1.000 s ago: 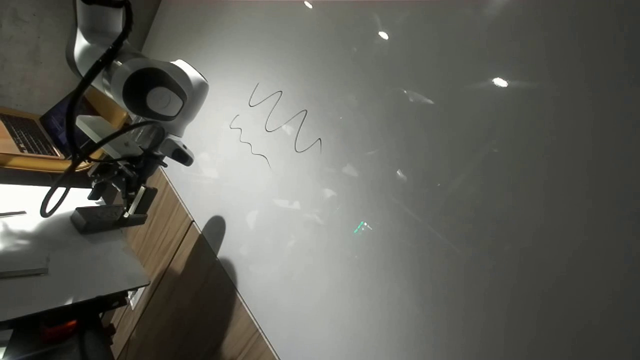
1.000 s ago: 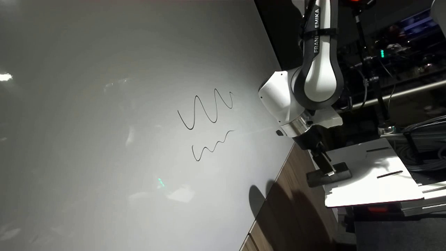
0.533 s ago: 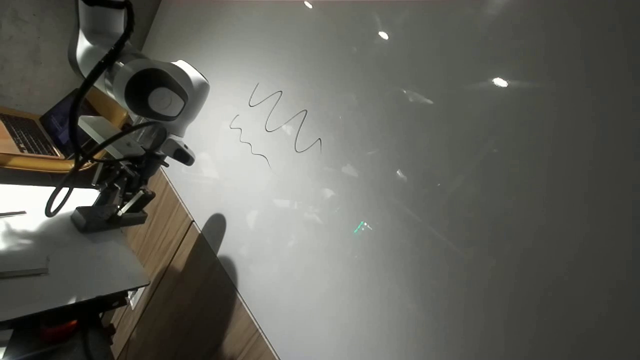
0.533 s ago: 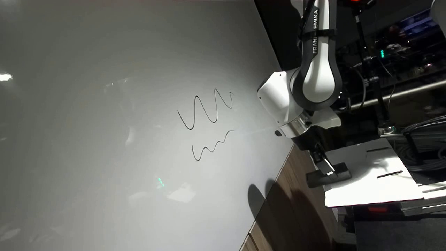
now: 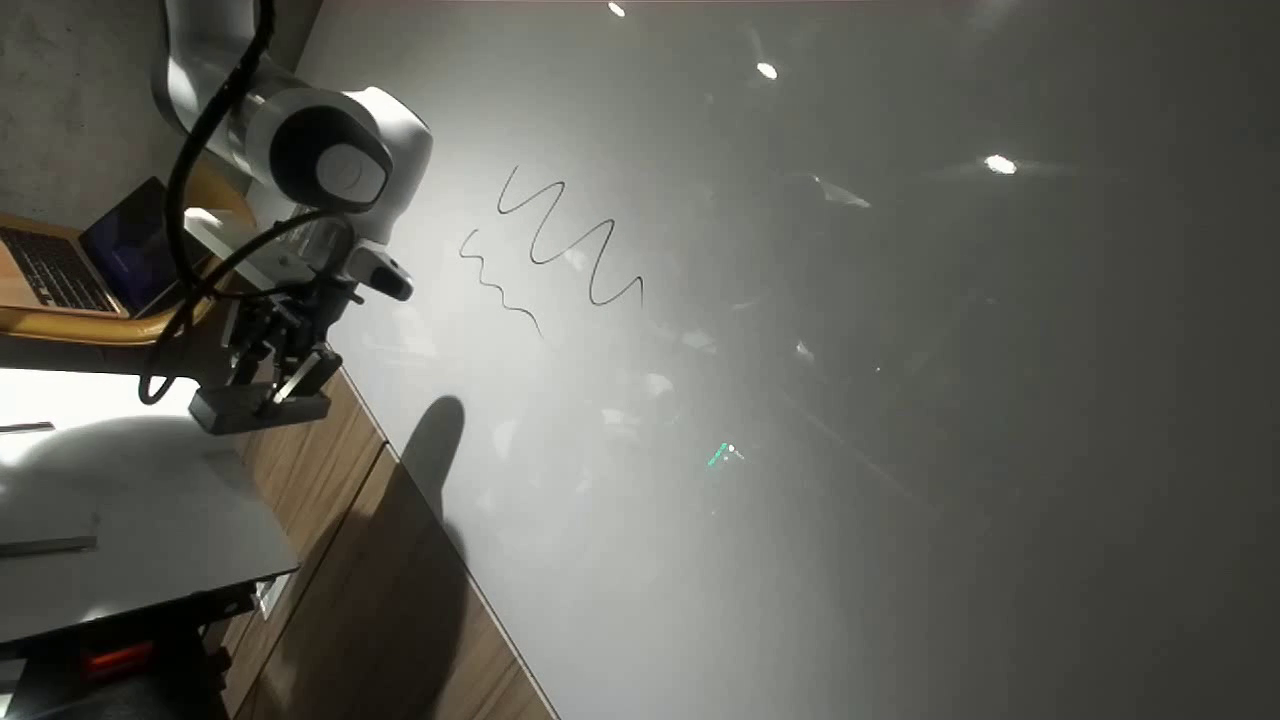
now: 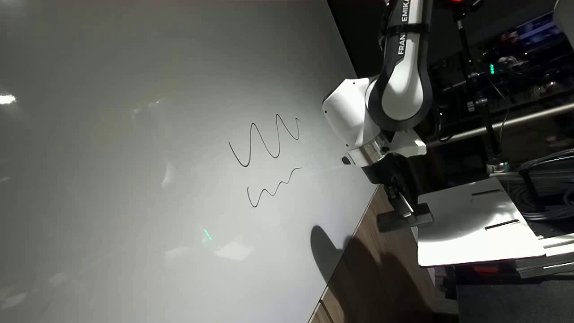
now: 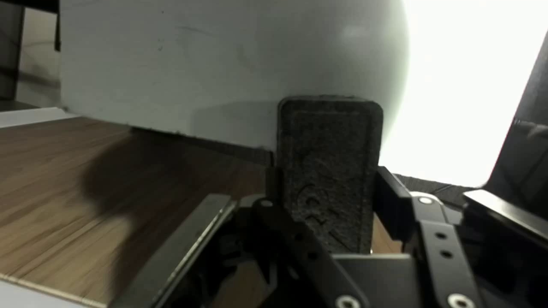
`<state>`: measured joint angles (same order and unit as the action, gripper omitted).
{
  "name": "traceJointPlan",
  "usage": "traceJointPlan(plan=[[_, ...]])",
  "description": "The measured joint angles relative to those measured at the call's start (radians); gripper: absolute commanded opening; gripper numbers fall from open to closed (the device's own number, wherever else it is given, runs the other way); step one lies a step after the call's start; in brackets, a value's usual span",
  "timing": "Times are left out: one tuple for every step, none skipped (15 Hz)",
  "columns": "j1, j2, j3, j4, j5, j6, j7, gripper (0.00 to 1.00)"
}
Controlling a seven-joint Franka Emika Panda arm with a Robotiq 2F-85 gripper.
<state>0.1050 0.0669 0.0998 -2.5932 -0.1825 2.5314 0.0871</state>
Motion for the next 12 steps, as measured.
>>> traceJointPlan(plan=[[0.0,-0.035,-0.002,0.005,-0.023,-0.002,0.022,0.29],[-0.001,-0.075,-0.003,0.013,-0.053,-0.007,0.051,0.29],[-0.003,-0.12,-0.003,0.025,-0.087,-0.02,0.084,0.29],[-0.005,-0.163,-0.003,0.042,-0.119,-0.035,0.117,0.29],[-0.008,-0.203,0.001,0.061,-0.152,-0.047,0.149,0.29],[-0.012,-0.239,0.008,0.082,-0.188,-0.055,0.185,0.29],[-0.02,-0.267,0.022,0.105,-0.226,-0.058,0.224,0.29],[-0.028,-0.287,0.038,0.125,-0.262,-0.059,0.265,0.29],[-0.037,-0.3,0.057,0.143,-0.301,-0.058,0.31,0.29],[-0.045,-0.306,0.076,0.159,-0.332,-0.057,0.35,0.29],[-0.051,-0.307,0.095,0.174,-0.362,-0.057,0.389,0.29],[-0.055,-0.305,0.114,0.185,-0.399,-0.056,0.427,0.29]])
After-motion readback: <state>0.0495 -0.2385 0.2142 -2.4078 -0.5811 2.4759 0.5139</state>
